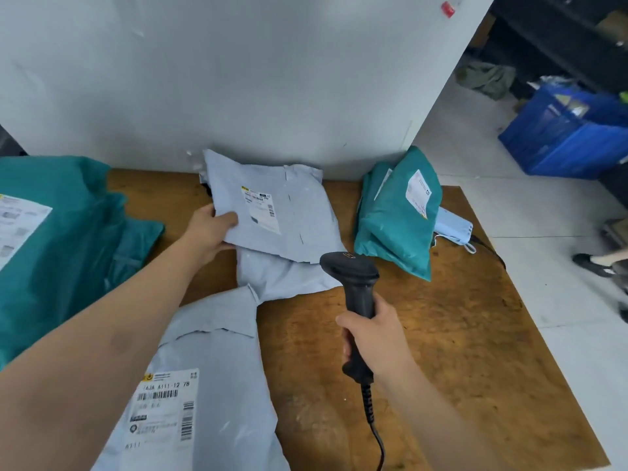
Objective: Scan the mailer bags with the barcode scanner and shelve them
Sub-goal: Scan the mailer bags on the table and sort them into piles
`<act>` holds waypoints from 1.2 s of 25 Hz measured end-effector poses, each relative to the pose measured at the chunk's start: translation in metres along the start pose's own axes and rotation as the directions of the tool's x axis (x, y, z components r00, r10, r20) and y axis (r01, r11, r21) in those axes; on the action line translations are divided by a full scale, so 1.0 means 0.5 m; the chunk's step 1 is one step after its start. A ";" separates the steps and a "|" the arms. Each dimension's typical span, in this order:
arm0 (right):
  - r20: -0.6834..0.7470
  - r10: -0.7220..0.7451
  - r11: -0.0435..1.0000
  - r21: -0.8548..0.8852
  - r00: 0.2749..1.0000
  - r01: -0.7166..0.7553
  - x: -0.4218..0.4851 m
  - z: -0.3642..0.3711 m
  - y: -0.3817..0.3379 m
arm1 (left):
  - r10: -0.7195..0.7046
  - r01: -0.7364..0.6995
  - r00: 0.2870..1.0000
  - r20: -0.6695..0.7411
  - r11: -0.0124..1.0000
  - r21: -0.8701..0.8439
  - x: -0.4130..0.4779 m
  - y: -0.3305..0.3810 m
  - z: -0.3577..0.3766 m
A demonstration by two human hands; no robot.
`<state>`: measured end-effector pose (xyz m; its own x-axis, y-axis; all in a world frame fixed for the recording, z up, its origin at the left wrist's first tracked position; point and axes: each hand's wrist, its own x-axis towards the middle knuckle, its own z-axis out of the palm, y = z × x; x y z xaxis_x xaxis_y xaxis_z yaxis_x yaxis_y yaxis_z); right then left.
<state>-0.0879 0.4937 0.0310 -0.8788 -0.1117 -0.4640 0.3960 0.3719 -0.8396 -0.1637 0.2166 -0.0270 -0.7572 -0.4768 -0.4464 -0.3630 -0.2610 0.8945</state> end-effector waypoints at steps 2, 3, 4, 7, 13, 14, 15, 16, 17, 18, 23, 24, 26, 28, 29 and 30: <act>-0.008 -0.017 0.999 0.035 1.000 0.018 -0.022 0.010 -0.001 | 0.082 -0.080 0.995 0.054 0.996 -0.034 -0.046 0.046 0.004; -0.015 -0.025 0.998 0.055 1.000 0.025 -0.037 0.017 -0.001 | 0.140 -0.141 0.987 0.072 0.990 0.006 -0.070 0.069 0.002; -0.024 -0.029 0.997 0.076 0.999 0.031 -0.055 0.024 0.001 | 0.186 -0.190 0.978 0.089 0.981 0.042 -0.097 0.090 -0.004; -0.049 -0.030 0.990 0.139 0.998 0.037 -0.124 0.046 0.004 | 0.214 -0.201 0.971 0.104 0.972 -0.124 -0.184 0.118 -0.047; -0.046 -0.093 0.973 0.210 0.995 0.100 -0.290 0.101 0.020 | 0.115 -0.062 0.989 0.089 0.886 -0.460 -0.389 0.000 -0.196; -0.027 -0.086 0.971 0.223 0.996 0.090 -0.315 0.111 0.028 | 0.040 0.002 0.995 0.089 0.904 -0.427 -0.422 -0.061 -0.225; -0.005 -0.077 0.971 0.226 0.997 0.076 -0.337 0.122 0.036 | -0.036 0.067 0.996 0.087 0.920 -0.387 -0.456 -0.121 -0.253; 0.018 -0.069 0.973 0.223 0.997 0.064 -0.354 0.131 0.044 | -0.114 0.134 0.990 0.077 0.929 -0.346 -0.489 -0.173 -0.276; 0.037 -0.059 0.973 0.223 0.998 0.050 -0.366 0.139 0.052 | -0.183 0.193 0.981 0.062 0.934 -0.302 -0.522 -0.212 -0.295; 0.050 -0.045 0.973 0.226 0.998 0.033 -0.375 0.148 0.061 | -0.222 0.228 0.974 0.054 0.937 -0.266 -0.553 -0.240 -0.312; 0.133 -0.013 0.990 0.143 0.991 -0.006 -0.395 0.173 0.086 | -0.259 0.293 0.938 0.231 0.948 -0.127 -0.615 -0.290 -0.349; 0.155 -0.005 0.994 0.108 0.988 -0.012 -0.398 0.175 0.089 | -0.293 0.321 0.932 0.215 0.941 -0.106 -0.605 -0.289 -0.350; 0.183 0.024 0.999 0.041 0.983 -0.032 -0.404 0.177 0.099 | -0.313 0.330 0.940 0.137 0.936 -0.127 -0.584 -0.283 -0.342; 0.195 0.049 0.999 -0.002 0.980 -0.049 -0.415 0.179 0.115 | -0.262 0.263 0.965 0.028 0.962 -0.072 -0.577 -0.288 -0.325; 0.195 0.058 0.998 -0.011 0.979 -0.057 -0.419 0.181 0.123 | -0.241 0.240 0.970 -0.021 0.971 -0.018 -0.574 -0.293 -0.317; 0.191 0.066 0.998 -0.012 0.979 -0.065 -0.423 0.182 0.130 | -0.226 0.228 0.972 -0.056 0.973 0.031 -0.574 -0.302 -0.311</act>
<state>0.1481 0.4576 0.0486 -0.7838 -0.2609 -0.5635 0.4486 0.3896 -0.8043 0.1930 0.2621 -0.0376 -0.6235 -0.4520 -0.6379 -0.5430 -0.3367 0.7693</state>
